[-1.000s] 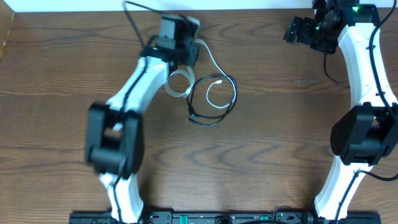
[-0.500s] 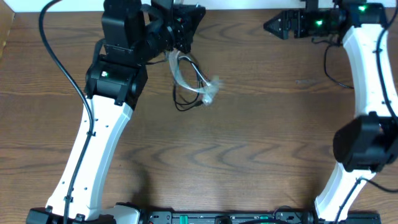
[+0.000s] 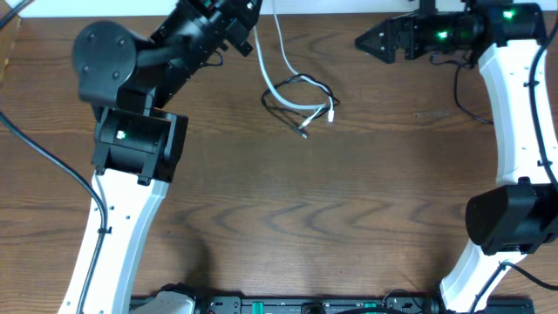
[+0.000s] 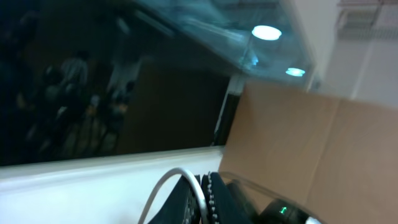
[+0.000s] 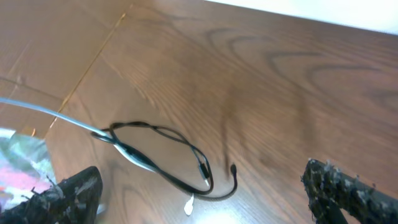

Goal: Untangle cables

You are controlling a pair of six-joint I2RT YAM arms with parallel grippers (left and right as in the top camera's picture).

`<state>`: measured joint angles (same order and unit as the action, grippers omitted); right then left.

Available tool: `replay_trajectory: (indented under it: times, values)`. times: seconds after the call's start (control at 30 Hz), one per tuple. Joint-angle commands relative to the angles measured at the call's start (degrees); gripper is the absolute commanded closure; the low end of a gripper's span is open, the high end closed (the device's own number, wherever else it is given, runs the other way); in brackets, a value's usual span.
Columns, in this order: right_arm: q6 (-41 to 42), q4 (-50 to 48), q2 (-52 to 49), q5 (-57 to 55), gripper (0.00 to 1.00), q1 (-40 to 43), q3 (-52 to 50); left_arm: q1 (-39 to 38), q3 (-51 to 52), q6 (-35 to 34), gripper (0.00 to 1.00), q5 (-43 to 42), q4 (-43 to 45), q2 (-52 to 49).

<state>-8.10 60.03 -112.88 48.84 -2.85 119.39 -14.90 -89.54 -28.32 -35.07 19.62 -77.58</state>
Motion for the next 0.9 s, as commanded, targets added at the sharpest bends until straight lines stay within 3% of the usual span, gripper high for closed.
replay_trajectory:
  times: [0.0, 0.27, 0.43, 0.6, 0.77, 0.87]
  values:
    - [-1.99, 0.13, -0.42, 0.28, 0.01, -2.05, -0.26, -0.02, -0.57, -5.09, 0.93, 0.76, 3.85, 2.08]
    - [-4.81, 1.77, -0.72, -1.46, 0.01, -6.71, -1.22, -0.02, -0.66, -5.22, 0.93, 4.92, 3.87, 4.09]
    - [-19.85, 2.84, -0.72, 11.69, 0.02, -10.40, -6.08, -0.02, -0.66, -5.25, 0.93, 4.90, 3.82, 4.07]
    - [-25.20, 1.29, -0.72, 19.65, 0.09, -12.57, -10.25, -0.02, -0.66, -5.25, 0.93, 4.87, 3.61, 4.07]
    - [-23.12, -4.02, -0.72, 19.67, 0.26, -15.89, -13.25, -0.02, -0.66, -6.21, 0.93, 4.90, 3.63, 4.07]
    - [-18.64, -9.46, -0.72, 18.29, 0.56, -17.62, -14.95, -0.02, -0.66, -7.19, 0.92, 4.94, 3.74, 4.09]
